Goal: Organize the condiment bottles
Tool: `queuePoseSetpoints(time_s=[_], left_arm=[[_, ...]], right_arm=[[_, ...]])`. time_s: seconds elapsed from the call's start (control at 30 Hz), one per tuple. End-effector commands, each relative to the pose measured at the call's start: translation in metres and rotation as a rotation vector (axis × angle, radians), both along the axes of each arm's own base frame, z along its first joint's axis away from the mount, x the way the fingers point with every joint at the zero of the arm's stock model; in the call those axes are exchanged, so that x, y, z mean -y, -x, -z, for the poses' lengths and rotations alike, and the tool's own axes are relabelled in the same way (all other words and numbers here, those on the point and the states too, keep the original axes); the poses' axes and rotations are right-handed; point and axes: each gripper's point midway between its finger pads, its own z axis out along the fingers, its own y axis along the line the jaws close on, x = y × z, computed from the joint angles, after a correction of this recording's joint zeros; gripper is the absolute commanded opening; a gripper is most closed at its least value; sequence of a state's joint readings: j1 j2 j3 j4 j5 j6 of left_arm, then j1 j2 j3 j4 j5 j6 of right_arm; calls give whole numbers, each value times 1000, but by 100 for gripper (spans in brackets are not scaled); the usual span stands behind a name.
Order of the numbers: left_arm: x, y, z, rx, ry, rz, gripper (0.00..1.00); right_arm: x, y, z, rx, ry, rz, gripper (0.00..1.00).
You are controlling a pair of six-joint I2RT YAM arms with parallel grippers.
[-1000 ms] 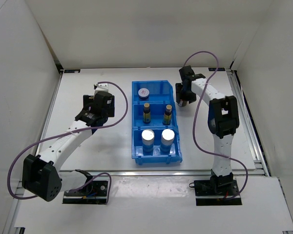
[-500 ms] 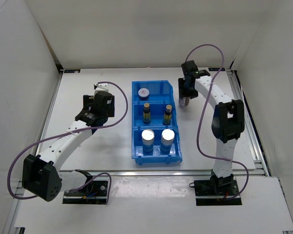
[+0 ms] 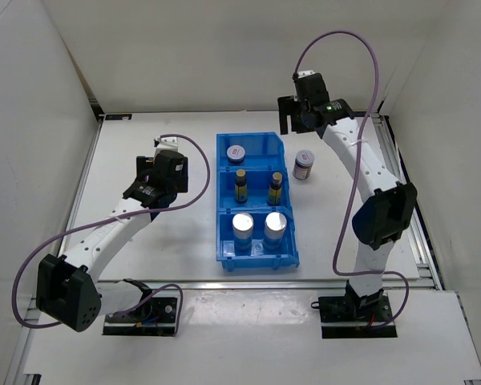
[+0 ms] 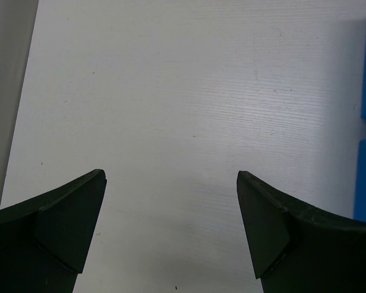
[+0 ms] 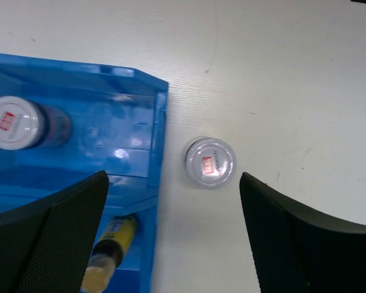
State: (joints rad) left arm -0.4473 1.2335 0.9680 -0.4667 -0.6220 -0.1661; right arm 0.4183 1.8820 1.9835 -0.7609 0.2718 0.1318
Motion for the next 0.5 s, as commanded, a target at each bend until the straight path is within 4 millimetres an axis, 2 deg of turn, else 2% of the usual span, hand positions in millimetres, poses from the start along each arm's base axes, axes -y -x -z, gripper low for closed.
queuePoseSetpoints(time_s=[0.0, 0.2, 0.3, 0.47], left_arm=[[1, -3, -24, 68, 32, -11, 99], [5, -4, -20, 55, 39, 5, 99], [5, -4, -20, 55, 39, 5, 99], [8, -6, -10, 25, 31, 12, 99]], right_arm=[[27, -7, 42, -95, 63, 60, 92], [39, -17, 94, -191, 78, 98, 98], [40, -17, 120, -243, 67, 106, 98], [42, -19, 150, -299, 43, 119, 97]])
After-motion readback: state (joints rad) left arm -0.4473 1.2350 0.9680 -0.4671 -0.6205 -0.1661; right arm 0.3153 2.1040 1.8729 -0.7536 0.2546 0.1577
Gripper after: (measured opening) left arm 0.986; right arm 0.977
